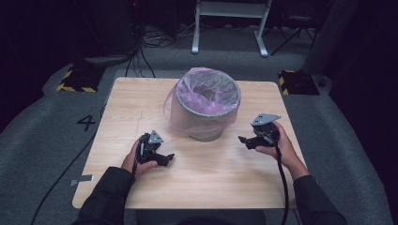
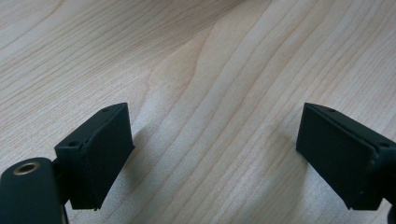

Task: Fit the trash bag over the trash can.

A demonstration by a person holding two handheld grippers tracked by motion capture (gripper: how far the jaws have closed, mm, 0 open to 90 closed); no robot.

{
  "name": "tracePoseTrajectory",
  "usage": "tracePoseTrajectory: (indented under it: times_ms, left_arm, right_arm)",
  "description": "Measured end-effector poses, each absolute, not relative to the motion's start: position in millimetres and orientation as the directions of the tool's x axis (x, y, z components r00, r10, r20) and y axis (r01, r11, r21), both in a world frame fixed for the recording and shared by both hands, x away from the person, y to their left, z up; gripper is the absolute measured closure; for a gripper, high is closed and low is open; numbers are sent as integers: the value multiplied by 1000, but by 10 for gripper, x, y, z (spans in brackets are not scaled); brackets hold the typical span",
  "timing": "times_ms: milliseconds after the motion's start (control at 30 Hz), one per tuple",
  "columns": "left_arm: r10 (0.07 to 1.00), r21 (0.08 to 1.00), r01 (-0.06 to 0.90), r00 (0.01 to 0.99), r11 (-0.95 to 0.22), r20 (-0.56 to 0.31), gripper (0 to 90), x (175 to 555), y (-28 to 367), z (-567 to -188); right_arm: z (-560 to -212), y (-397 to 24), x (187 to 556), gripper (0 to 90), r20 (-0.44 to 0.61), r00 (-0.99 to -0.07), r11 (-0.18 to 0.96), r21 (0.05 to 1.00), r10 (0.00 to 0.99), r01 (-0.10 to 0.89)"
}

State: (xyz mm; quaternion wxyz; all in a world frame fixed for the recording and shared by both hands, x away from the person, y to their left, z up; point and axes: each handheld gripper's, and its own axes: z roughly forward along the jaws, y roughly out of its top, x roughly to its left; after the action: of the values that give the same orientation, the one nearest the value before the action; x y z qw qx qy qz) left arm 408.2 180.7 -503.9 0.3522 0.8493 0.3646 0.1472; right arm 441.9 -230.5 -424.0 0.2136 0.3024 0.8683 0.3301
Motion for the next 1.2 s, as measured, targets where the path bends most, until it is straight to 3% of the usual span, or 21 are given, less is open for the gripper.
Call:
tracePoseTrajectory:
  times_ms: [500,1200]
  left_arm:
    - [723,705,516,691,-486,-7,106,4082,1807,-5039]
    - [723,705,516,691,-486,-7,106,4082,1807,-5039]
  right_arm:
    - [-4479,-2381,4397,214,-195,-712,623,668,674,407]
    - [-4786,-2630,4310,209,-129,-674,563,674,728,479]
